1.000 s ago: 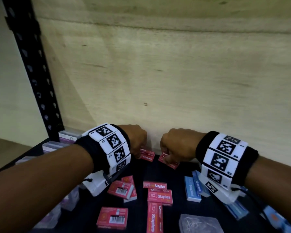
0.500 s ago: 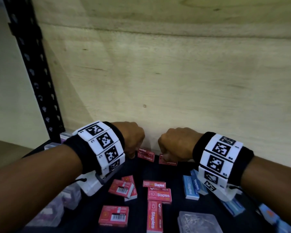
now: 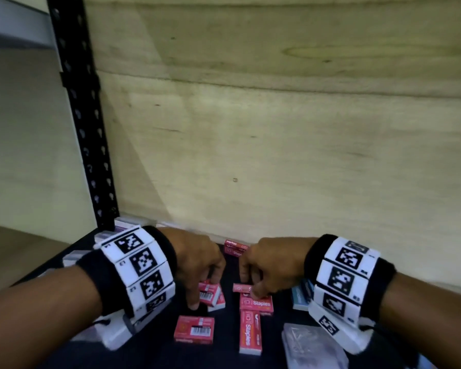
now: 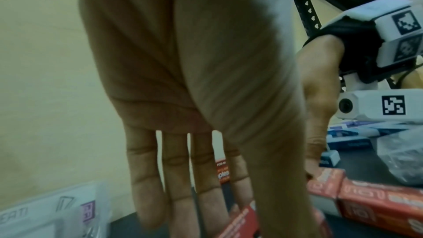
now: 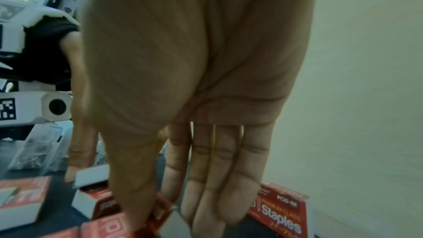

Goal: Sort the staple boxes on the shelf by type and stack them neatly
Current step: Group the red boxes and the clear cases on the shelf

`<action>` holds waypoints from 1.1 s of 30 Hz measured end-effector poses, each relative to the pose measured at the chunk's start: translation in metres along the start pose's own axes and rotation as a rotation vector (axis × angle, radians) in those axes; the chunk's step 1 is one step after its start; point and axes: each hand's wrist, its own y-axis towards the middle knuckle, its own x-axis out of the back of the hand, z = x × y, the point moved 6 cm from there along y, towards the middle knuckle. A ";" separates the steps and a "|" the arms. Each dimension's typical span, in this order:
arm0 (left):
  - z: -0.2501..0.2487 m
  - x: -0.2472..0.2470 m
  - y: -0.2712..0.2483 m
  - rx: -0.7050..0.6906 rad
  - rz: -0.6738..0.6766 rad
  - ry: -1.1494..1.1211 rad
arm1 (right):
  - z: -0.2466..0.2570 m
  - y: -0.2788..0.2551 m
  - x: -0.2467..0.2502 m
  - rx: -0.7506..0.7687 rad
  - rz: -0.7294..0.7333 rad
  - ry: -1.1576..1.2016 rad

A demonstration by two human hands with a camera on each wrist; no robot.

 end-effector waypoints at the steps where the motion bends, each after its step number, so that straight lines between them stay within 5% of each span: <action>1: -0.002 -0.001 -0.001 -0.011 -0.015 0.022 | 0.001 0.000 0.000 0.000 -0.015 -0.002; 18: 0.008 0.029 -0.003 -0.042 -0.238 -0.198 | -0.023 -0.015 0.002 -0.059 -0.040 0.054; 33: 0.024 0.022 0.014 0.025 -0.221 -0.257 | -0.045 -0.005 0.000 -0.159 -0.106 -0.049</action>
